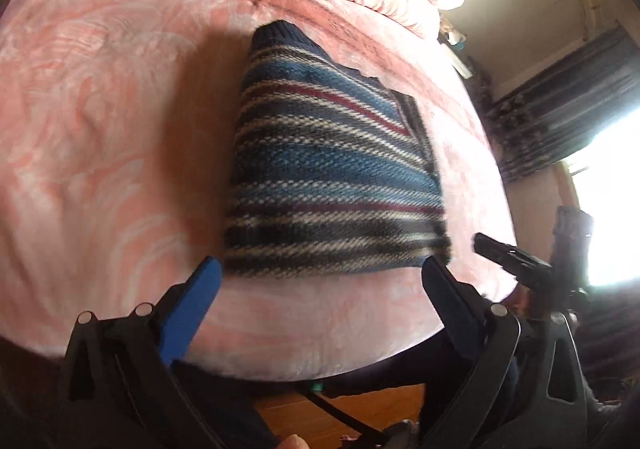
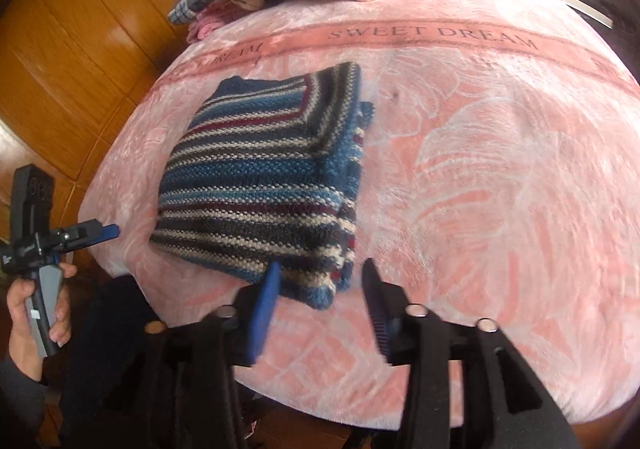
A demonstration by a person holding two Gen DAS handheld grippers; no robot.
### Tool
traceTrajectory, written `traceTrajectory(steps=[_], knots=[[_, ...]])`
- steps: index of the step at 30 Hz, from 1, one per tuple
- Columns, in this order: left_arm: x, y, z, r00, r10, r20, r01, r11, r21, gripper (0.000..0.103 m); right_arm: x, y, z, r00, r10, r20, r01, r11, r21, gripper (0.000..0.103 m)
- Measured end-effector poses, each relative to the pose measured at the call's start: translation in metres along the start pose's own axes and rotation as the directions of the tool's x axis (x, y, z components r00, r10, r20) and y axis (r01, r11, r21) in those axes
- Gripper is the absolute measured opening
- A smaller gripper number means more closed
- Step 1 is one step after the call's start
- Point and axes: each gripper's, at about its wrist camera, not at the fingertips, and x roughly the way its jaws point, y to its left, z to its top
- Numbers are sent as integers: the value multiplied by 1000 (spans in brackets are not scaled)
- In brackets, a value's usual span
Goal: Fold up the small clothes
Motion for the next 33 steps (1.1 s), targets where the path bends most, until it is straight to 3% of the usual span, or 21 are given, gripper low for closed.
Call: traceTrajectory(steps=[1, 4, 6, 8, 10, 18, 23, 29, 33], knots=[[-8, -3, -6, 998, 66, 8, -67, 998, 15, 100, -6, -2, -7, 1000, -30, 7, 29, 999, 26, 82], [-33, -12, -31, 979, 196, 61, -198, 979, 39, 100, -23, 0, -29, 993, -119, 7, 119, 991, 60, 98], [-50, -26, -46, 956, 271, 114, -280, 958, 67, 100, -35, 7, -41, 982, -191, 12, 190, 980, 55, 99], [-71, -43, -61, 917, 344, 201, -364, 929, 69, 100, -48, 14, -51, 967, -253, 26, 252, 966, 53, 99], [-87, -57, -75, 913, 336, 234, -362, 929, 80, 100, -62, 23, -60, 956, -290, 53, 287, 956, 58, 99], [-149, -110, -102, 921, 295, 254, -333, 935, 123, 100, -131, 78, -75, 945, -267, 188, 278, 960, -33, 99], [-186, -146, -115, 869, 374, 325, -444, 878, 176, 100, -178, 117, -75, 929, -226, 291, 263, 960, -94, 99], [-216, -167, -123, 871, 361, 332, -428, 891, 154, 100, -212, 154, -76, 927, -171, 335, 240, 954, -177, 99], [-230, -174, -128, 853, 376, 361, -449, 882, 142, 100, -213, 168, -83, 916, -208, 342, 288, 935, -204, 99]])
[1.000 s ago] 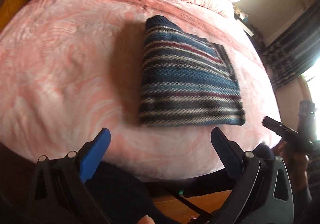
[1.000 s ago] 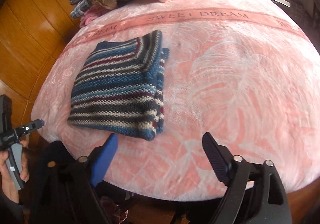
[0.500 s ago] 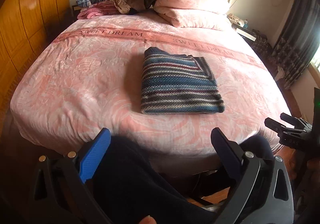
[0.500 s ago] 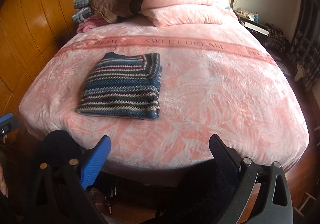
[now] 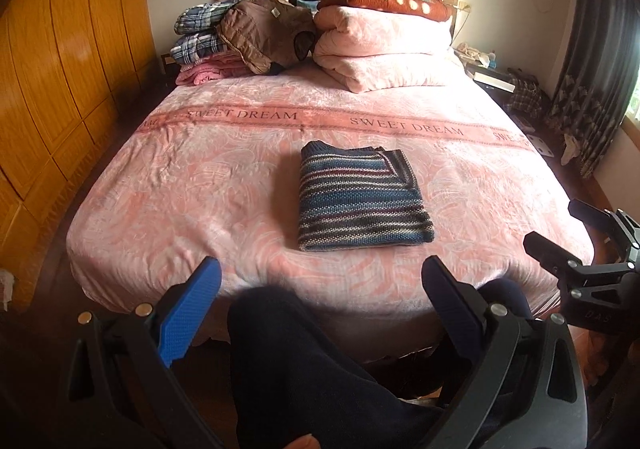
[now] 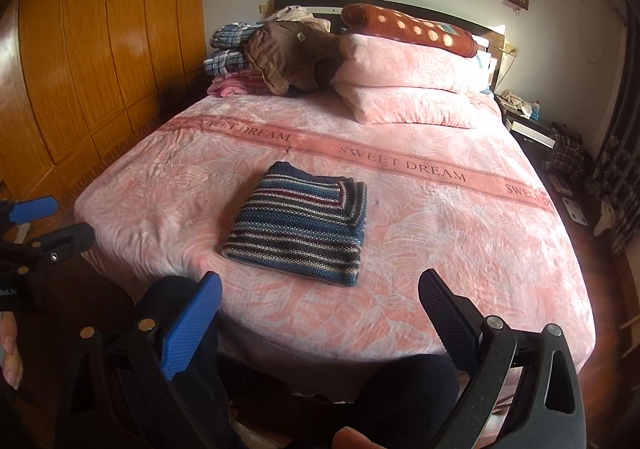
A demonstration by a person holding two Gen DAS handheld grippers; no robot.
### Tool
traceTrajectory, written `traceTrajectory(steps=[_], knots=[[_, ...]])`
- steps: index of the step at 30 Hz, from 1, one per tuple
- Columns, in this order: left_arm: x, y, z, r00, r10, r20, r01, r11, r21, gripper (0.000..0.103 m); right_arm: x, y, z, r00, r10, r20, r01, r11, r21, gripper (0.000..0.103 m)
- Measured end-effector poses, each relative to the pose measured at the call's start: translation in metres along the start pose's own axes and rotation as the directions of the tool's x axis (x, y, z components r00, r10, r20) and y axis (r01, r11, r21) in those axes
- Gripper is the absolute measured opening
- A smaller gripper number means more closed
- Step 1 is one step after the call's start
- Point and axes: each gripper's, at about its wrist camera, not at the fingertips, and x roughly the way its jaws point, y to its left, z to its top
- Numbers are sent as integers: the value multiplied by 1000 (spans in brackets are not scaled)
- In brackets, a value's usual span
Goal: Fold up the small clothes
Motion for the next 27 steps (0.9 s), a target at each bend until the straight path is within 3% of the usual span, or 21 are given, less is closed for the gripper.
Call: traceTrajectory(steps=[7, 27], knots=[[-11, 4, -3, 1000, 11, 9, -11, 999, -32, 100, 6, 8, -4, 999, -17, -37, 17, 1000, 12, 99], [2, -8, -4, 1000, -4, 2, 4, 1000, -5, 100, -2, 0, 2, 999, -49, -4, 50, 998, 42, 99]])
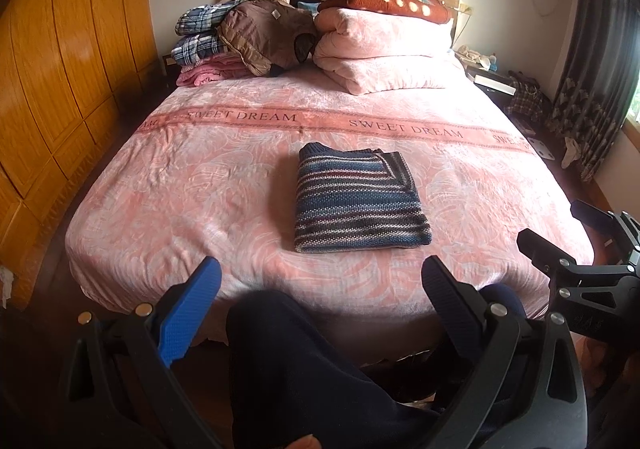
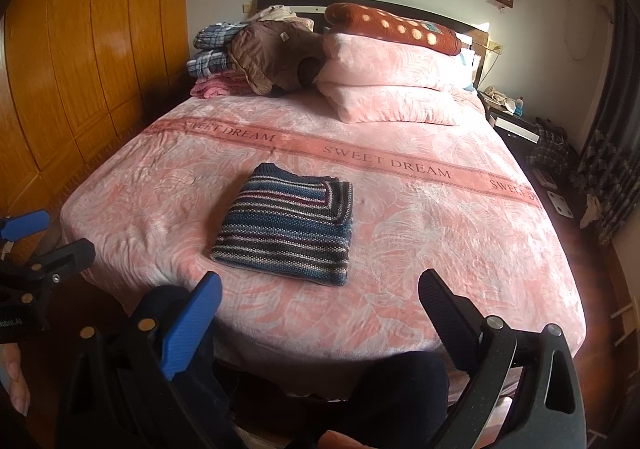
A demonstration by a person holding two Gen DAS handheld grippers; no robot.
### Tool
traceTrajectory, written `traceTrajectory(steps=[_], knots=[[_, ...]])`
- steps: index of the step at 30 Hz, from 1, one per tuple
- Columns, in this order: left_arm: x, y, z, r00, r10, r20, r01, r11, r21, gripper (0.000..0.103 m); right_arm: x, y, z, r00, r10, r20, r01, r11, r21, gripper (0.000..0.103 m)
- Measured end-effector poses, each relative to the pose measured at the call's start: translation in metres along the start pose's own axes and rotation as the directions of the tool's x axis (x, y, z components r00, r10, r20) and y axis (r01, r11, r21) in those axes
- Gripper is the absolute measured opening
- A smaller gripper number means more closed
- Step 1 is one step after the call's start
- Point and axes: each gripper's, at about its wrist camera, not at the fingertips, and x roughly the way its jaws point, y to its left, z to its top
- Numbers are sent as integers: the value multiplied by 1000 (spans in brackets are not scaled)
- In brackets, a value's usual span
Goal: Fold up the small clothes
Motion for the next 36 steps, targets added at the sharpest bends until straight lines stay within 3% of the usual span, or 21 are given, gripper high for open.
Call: traceTrajectory(steps=[17, 36], knots=[[15, -1, -3, 999, -16, -35, 15, 1000, -8, 100, -1, 2, 1, 999, -34, 32, 35, 999, -21, 99], [28, 6, 4, 999, -4, -52, 4, 1000, -5, 100, 10, 3, 4, 1000, -25, 7, 25, 1000, -19, 99]])
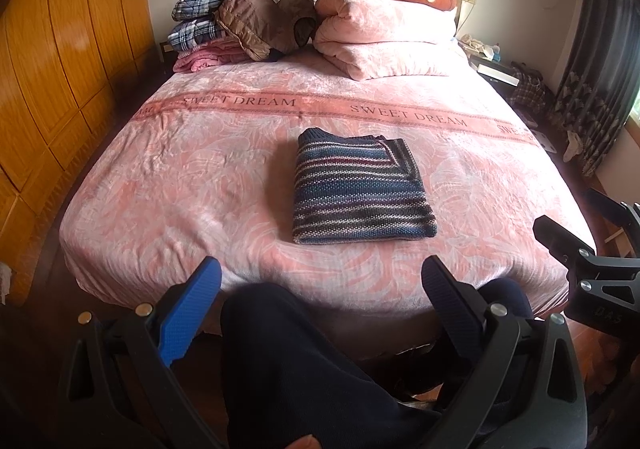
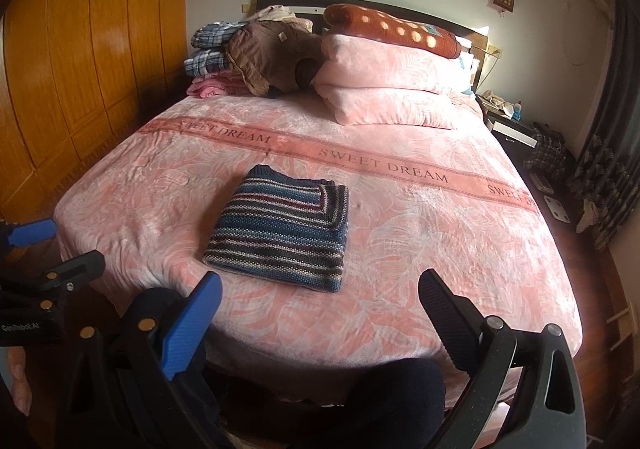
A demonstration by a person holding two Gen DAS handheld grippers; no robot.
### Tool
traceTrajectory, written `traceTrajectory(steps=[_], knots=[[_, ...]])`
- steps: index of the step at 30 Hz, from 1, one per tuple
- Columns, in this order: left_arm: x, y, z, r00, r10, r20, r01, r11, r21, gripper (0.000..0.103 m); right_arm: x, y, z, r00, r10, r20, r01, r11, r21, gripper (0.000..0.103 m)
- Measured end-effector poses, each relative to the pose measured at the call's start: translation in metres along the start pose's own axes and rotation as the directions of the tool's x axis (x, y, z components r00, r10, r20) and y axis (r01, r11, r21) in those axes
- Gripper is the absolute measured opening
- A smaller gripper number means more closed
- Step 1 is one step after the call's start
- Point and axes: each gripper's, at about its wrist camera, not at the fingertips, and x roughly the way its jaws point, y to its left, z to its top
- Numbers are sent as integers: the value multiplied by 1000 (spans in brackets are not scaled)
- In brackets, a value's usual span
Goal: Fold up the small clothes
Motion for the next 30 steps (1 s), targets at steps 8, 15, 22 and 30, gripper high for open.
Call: traceTrajectory(steps=[8, 15, 22, 30], knots=[[1, -2, 0, 1000, 10, -2, -10, 1000, 2, 100, 1, -2, 0, 1000, 7, -1, -7, 1000, 2, 99], [1, -3, -1, 1000, 11, 0, -11, 1000, 3, 100, 2, -2, 0, 1000, 11, -6, -11, 1000, 4, 99], [1, -4, 0, 1000, 13, 0, -13, 1000, 4, 100, 1, -3, -2, 1000, 13, -6, -13, 1000, 6, 99], [1, -4, 0, 1000, 13, 0, -13, 1000, 5, 100, 3, -3, -2, 1000, 18, -10, -18, 1000, 5, 99]])
